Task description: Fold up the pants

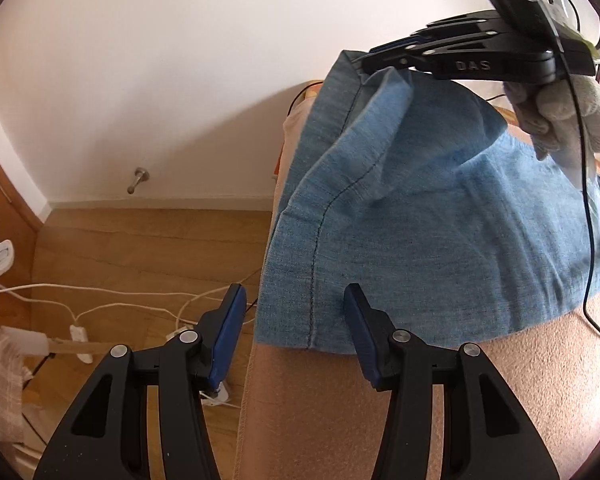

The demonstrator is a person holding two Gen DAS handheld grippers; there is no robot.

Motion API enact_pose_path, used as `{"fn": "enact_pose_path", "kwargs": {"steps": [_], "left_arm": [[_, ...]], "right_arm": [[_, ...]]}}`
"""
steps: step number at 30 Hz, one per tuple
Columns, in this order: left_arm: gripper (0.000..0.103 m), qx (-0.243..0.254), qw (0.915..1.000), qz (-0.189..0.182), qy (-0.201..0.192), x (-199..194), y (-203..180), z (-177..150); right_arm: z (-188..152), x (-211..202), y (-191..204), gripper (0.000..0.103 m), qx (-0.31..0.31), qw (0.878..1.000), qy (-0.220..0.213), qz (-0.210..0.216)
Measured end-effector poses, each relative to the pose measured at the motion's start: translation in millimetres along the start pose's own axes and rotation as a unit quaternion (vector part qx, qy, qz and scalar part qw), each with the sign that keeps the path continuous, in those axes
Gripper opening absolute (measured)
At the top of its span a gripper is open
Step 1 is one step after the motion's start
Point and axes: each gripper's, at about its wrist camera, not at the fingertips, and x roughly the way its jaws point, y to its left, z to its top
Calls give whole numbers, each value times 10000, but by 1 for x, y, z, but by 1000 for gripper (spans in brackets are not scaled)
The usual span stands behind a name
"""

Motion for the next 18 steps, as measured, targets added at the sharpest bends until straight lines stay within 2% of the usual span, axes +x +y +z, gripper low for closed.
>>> {"fn": "enact_pose_path", "kwargs": {"steps": [4, 8, 13, 15, 17, 18], "left_arm": [[50, 124, 9999, 21, 51, 6, -2, -2], [50, 98, 9999, -7, 54, 8, 0, -2], [50, 88, 9999, 42, 54, 7, -3, -1], [49, 120, 9998, 117, 45, 5, -7, -1], [49, 115, 9998, 126, 27, 1, -12, 0], [49, 87, 9999, 110, -5, -3, -14, 1]], "right_arm": [[6, 38, -7, 14, 308, 9994, 180, -1], [6, 48, -18, 23, 790, 9967, 192, -62], [-8, 19, -38, 26, 1105, 9938, 39, -78], [-19, -3, -45, 28, 1414, 9898, -94, 119], [-34, -30, -49, 45, 1658, 9857, -218, 182], [-43, -46, -49, 49, 1726, 9845, -286, 128]]}}
